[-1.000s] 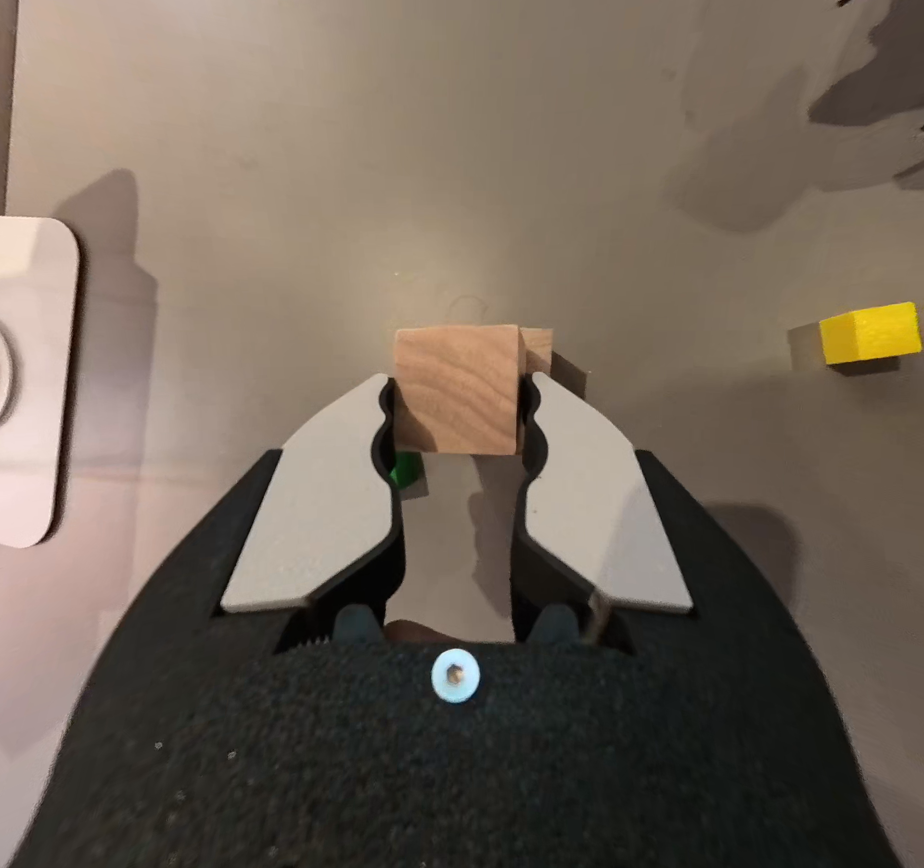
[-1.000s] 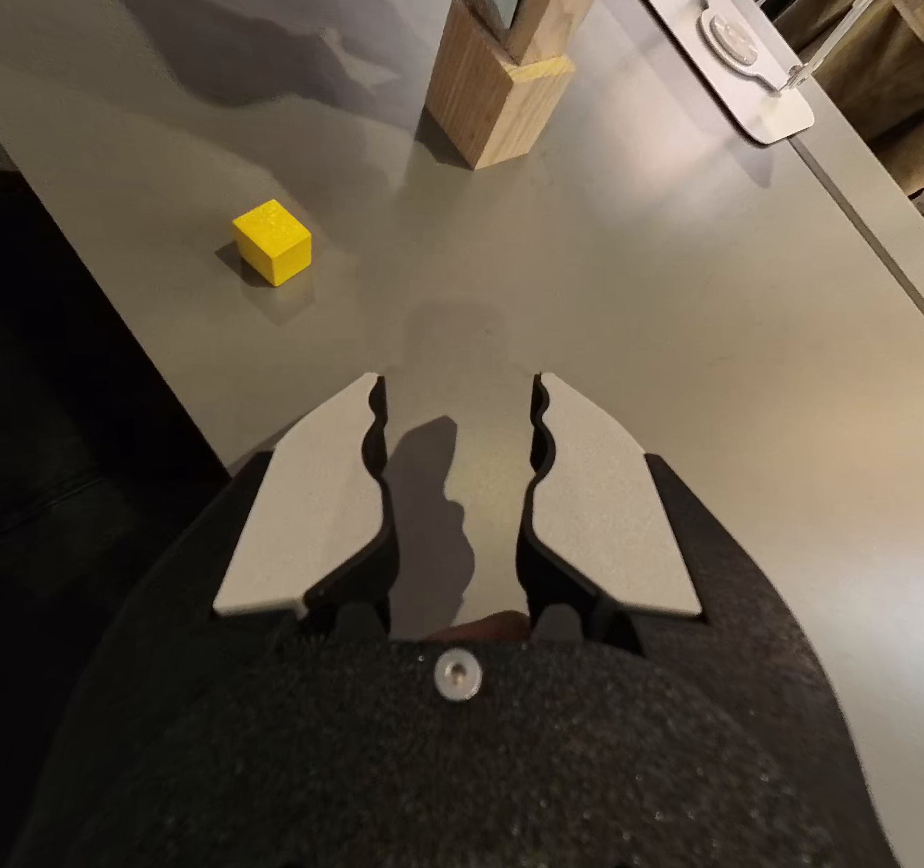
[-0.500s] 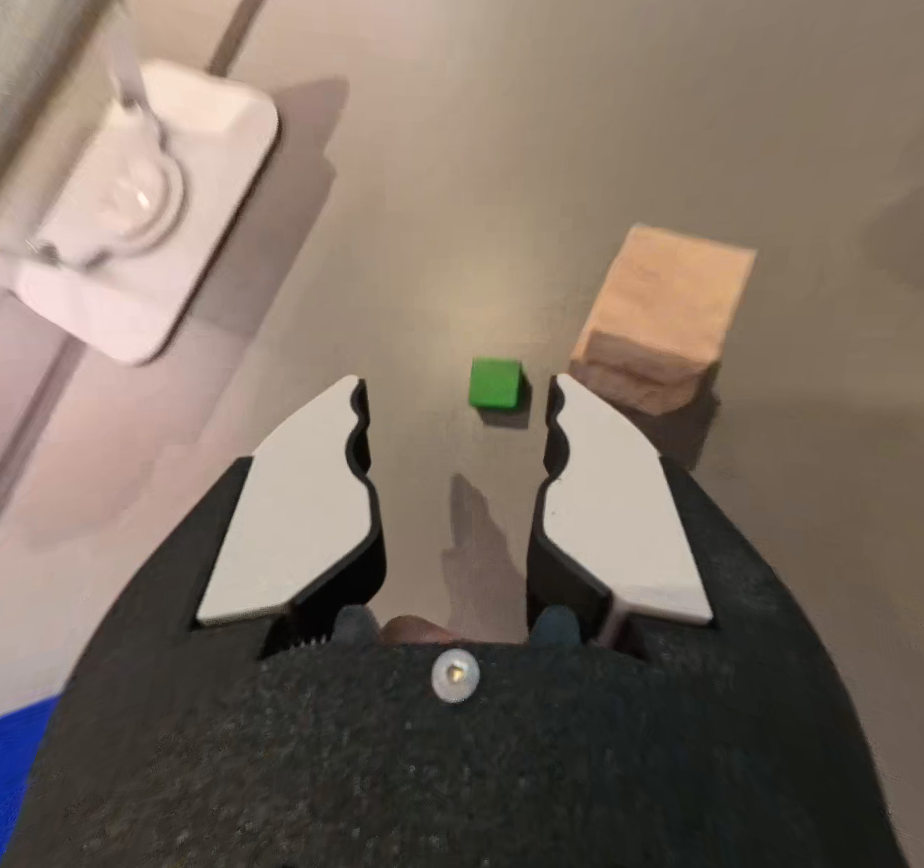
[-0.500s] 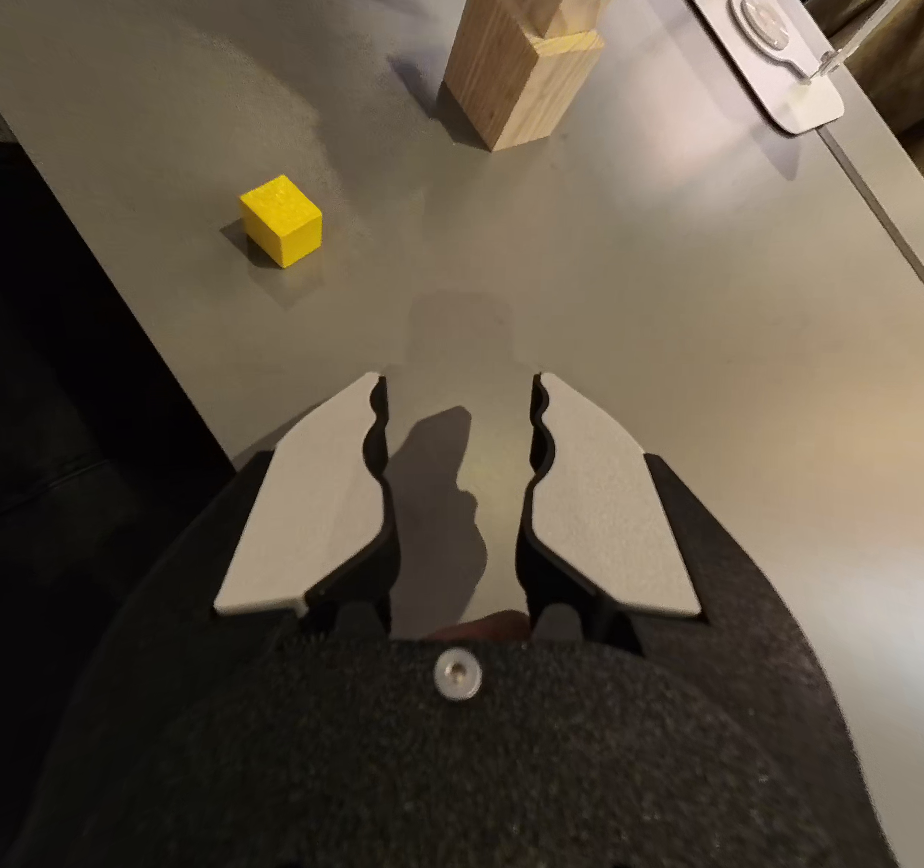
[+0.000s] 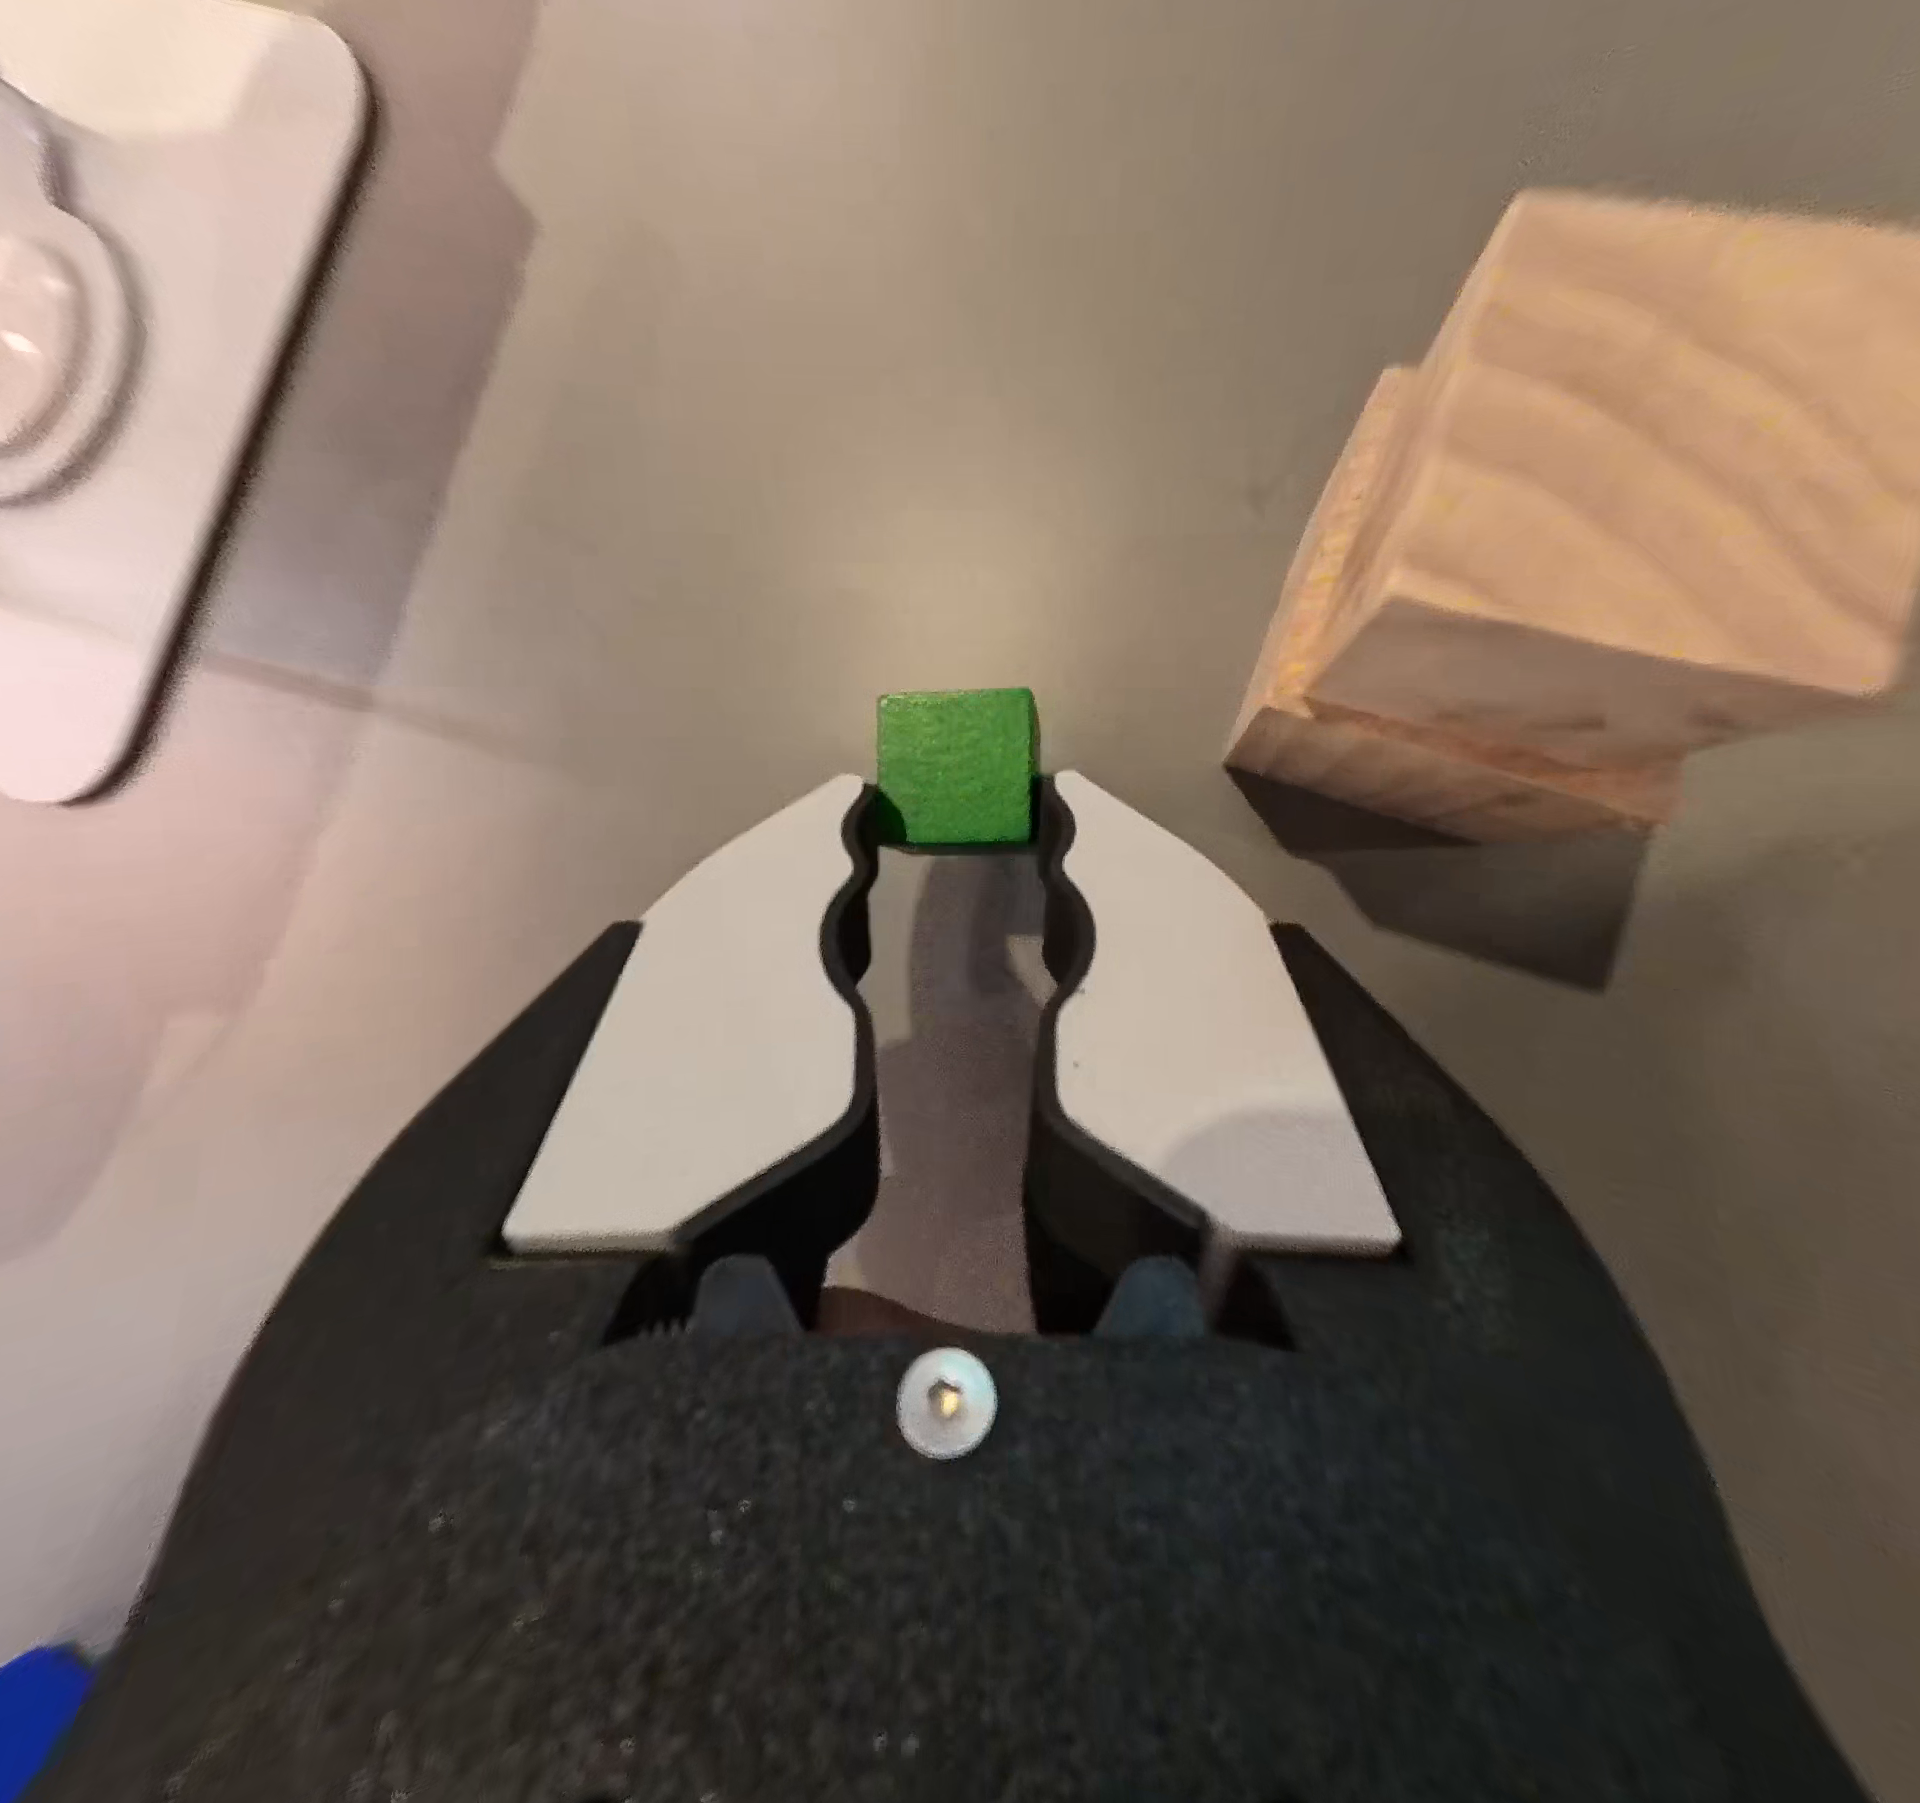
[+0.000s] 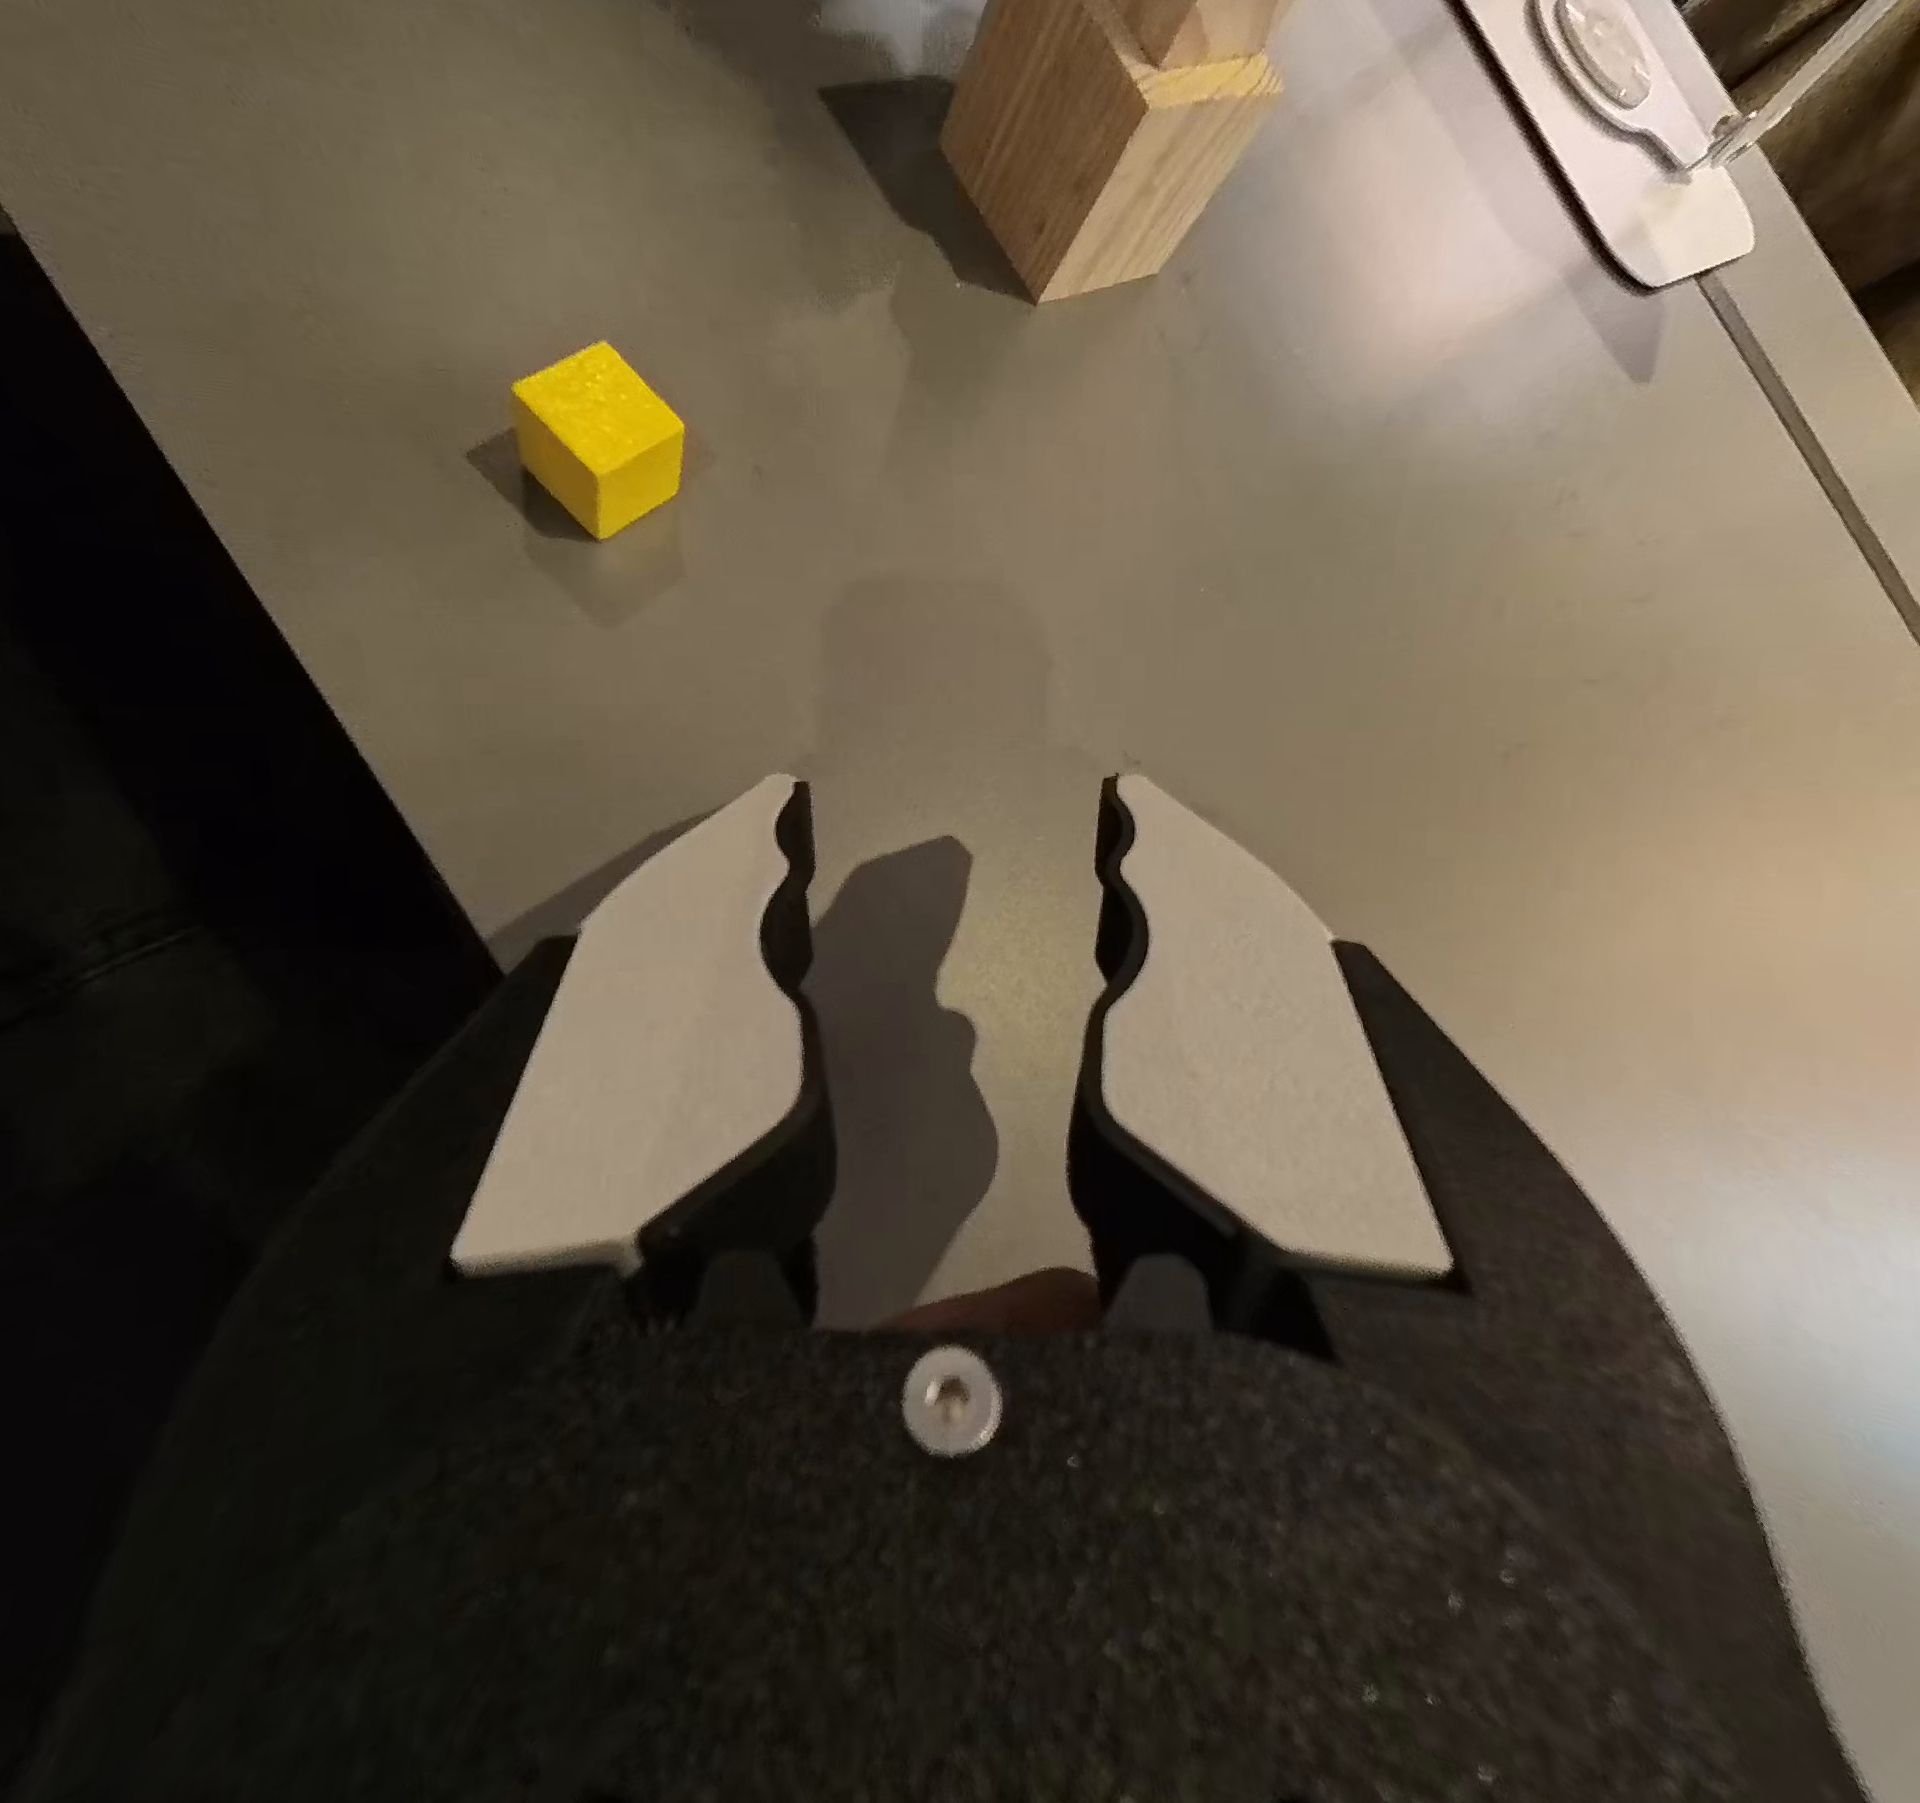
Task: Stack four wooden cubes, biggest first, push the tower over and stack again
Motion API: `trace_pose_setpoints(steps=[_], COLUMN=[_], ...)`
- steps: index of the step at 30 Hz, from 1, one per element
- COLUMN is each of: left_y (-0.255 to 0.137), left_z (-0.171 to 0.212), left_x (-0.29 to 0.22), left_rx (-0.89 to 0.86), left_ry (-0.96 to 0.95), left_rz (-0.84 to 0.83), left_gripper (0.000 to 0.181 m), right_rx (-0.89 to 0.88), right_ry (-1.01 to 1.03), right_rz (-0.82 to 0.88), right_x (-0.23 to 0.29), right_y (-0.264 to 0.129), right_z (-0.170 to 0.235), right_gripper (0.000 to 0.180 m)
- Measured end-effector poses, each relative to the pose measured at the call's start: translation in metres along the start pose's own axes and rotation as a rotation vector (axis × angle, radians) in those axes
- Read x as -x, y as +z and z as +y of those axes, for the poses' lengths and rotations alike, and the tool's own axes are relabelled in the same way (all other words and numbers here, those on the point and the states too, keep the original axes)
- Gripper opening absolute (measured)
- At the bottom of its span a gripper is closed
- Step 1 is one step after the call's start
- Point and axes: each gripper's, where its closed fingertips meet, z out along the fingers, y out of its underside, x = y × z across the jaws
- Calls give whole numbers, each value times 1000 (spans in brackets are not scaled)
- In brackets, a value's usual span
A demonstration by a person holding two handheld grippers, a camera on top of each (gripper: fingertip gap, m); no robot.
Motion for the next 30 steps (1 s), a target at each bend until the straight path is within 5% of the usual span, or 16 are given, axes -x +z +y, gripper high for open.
trace_pose_setpoints(steps=[8, 21, 23, 26, 30], left_y=[-76, -51, -52, -66, -115], left_z=[-67, -65, -64, -66, -73], left_x=[-32, -63, -61, -54, -51], left_rx=[-134, 4, 6, -28, -276], left_ry=[112, 218, 210, 174, -61], left_rz=[143, 178, 160, 97, -168], left_gripper=[28, 28, 30, 61, 59], right_rx=[9, 6, 5, 2, -45], right_ry=[-11, -22, -19, -5, -21], right_rz=[2, 12, 14, 17, -69], right_x=[0, 0, 0, -1, 12], right_y=[3, -2, -2, -2, -5], right_z=[2, 1, 1, -1, -14], right_gripper=[51, 50, 51, 51, 52])
